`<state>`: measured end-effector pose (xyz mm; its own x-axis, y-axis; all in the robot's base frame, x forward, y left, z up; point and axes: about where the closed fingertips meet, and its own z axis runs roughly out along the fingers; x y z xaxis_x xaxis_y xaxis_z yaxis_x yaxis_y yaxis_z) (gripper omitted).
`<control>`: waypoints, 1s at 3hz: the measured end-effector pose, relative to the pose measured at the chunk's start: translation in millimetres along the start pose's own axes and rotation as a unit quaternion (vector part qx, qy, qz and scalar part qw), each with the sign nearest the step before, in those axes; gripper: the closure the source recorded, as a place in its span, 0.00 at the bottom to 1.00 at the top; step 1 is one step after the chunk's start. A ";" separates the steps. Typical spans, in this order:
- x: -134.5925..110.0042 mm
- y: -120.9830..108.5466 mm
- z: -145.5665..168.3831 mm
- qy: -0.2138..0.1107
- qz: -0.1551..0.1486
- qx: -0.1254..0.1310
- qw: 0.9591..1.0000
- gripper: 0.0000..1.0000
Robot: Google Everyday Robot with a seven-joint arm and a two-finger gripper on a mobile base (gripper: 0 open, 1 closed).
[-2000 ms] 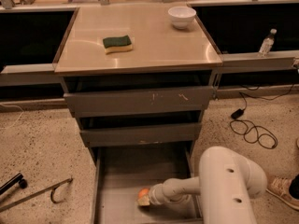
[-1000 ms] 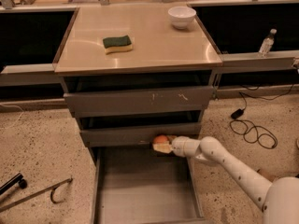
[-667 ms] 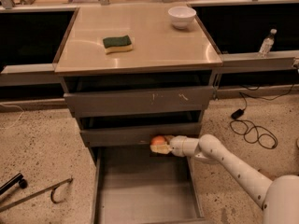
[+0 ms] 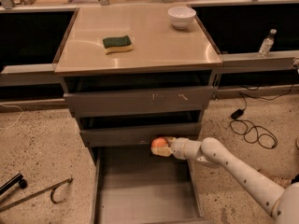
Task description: Pick orange from bottom drawer and place on counter
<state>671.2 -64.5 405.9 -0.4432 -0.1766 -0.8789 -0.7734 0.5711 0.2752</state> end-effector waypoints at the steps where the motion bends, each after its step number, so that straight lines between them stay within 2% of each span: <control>1: -33.7 21.2 -42.3 -0.029 -0.046 0.039 0.998 1.00; 2: -80.0 39.9 -98.1 -0.085 -0.069 0.076 0.991 1.00; 3: -151.2 46.8 -145.1 -0.107 -0.075 0.073 0.989 1.00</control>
Offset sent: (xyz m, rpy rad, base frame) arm -0.0670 -0.0843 0.2109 0.0502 -0.3858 -0.2370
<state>636.3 -127.4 608.1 -0.2102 -0.1027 -0.9723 -0.7428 0.6634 0.0905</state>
